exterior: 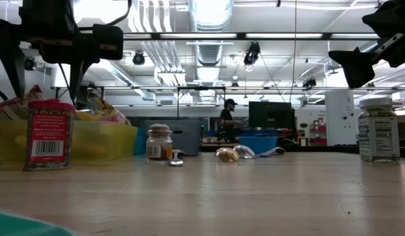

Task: Pick & Place Food Item
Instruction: Put the red seasoning can into the black bin

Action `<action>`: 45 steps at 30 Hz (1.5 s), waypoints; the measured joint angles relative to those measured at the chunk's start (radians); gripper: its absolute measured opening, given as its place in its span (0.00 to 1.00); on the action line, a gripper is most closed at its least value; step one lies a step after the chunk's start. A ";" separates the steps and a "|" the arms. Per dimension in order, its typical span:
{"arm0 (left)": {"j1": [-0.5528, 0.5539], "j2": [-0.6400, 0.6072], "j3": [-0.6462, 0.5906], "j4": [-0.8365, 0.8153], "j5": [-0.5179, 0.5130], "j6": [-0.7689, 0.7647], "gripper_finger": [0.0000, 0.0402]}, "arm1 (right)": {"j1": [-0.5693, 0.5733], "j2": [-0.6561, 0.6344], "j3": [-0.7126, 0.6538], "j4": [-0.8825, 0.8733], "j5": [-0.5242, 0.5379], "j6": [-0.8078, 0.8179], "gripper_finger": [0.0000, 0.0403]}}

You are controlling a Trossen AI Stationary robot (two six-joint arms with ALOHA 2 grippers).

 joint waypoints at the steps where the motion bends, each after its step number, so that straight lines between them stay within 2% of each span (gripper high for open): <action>1: 0.000 -0.001 0.000 0.001 -0.009 0.000 0.66 | 0.000 0.000 0.000 0.000 0.000 0.000 0.87; 15: 0.004 -0.001 -0.022 -0.006 -0.045 0.023 0.66 | 0.000 0.000 0.000 0.000 0.000 0.000 0.87; 41: 0.013 -0.001 -0.211 0.252 -0.036 0.027 0.66 | 0.000 0.000 0.000 0.000 0.000 0.000 0.87; 45: 0.013 -0.001 -0.218 0.270 -0.036 0.035 0.61 | 0.000 0.000 0.000 -0.001 0.000 0.000 0.87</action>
